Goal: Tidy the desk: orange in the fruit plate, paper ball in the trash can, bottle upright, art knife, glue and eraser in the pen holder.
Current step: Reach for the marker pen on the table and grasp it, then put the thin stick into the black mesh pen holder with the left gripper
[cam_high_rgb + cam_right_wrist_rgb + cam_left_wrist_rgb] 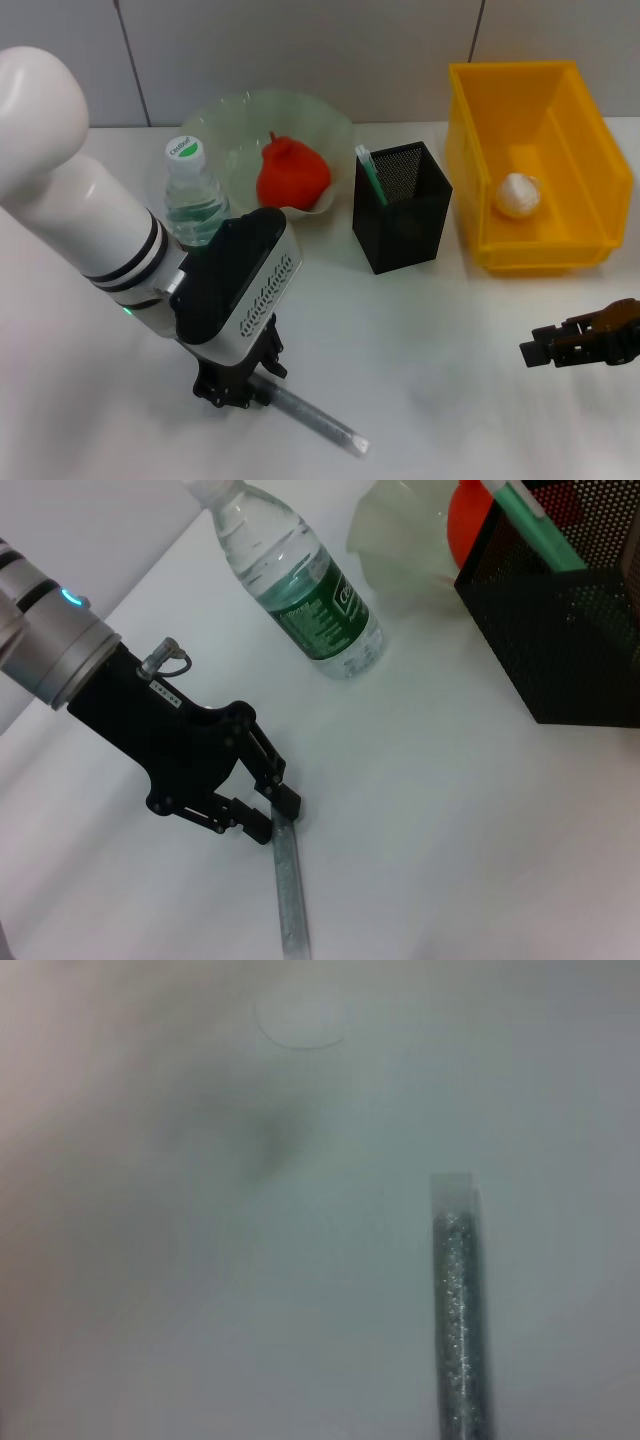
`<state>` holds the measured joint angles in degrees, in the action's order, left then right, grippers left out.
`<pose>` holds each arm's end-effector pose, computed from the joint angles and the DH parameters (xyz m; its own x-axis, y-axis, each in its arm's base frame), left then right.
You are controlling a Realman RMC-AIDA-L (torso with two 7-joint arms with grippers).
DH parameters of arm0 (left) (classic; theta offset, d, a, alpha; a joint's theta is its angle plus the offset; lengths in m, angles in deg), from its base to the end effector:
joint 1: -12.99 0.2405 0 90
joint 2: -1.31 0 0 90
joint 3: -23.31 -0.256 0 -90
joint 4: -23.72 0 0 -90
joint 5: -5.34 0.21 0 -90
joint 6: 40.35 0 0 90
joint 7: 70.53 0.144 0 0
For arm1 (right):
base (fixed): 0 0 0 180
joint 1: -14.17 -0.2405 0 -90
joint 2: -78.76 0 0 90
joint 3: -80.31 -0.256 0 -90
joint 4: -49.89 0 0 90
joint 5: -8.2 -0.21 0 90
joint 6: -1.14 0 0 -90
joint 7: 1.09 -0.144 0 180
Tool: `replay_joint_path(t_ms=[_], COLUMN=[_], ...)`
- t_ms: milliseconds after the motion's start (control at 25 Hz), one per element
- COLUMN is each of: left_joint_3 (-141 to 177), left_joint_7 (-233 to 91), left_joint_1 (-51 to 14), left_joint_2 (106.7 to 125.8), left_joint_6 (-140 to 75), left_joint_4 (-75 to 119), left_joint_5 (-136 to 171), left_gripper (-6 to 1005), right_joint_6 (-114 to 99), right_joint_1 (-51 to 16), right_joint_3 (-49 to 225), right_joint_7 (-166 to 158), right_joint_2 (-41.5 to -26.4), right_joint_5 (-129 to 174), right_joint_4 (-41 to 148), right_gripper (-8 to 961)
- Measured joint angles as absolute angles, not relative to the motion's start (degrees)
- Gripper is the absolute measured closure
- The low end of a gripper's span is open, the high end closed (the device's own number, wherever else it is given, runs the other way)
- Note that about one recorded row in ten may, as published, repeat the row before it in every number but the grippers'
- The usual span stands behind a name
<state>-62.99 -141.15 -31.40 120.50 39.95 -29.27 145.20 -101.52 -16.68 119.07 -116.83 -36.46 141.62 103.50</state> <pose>-0.1835 0.3579 -0.0682 0.7555 -0.5607 -0.3390 -0.5154 -0.8280 0.2209 0.2742 0.3194 0.0563 0.6305 -0.7521 -0.1921 -0.7688 -0.6391 -0.0212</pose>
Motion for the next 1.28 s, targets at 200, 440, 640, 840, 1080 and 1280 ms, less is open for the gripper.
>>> replay_joint_path(t_ms=[200,440,640,840,1080,1280], left_joint_3=[-63.08,-63.18,-63.4,-64.42,-59.74,-49.97], left_joint_7=[-141.19,-141.19,-141.07,-141.08,-140.59,-140.6], left_joint_1=[-31.44,-31.81,-31.98,-32.05,-31.82,-30.58], left_joint_2=[120.49,120.5,120.48,120.49,120.17,119.99], left_joint_6=[39.54,39.45,39.45,39.57,43.98,50.52], left_joint_4=[-28.52,-27.91,-27.84,-27.86,-29.97,-35.3], left_joint_5=[145.26,145.68,146.05,146.25,145.08,143.44], left_gripper=[677,705,716,779,852,845], right_joint_6=[-101.17,-100.9,-100.8,-99.93,-99.77,-99.86], right_joint_1=[-16.67,-16.67,-16.67,-16.52,-16.27,-16.22], right_joint_3=[119.07,119.18,119.24,119.25,119.24,118.95], right_joint_7=[-116.83,-116.9,-116.92,-116.91,-116.91,-117.0], right_joint_2=[-36.46,-36.46,-36.46,-36.47,-36.47,-36.46], right_joint_5=[141.62,141.62,141.61,141.61,141.61,141.51], right_joint_4=[103.5,103.5,103.5,103.48,103.42,103.4], right_gripper=[501,500,500,500,500,500])
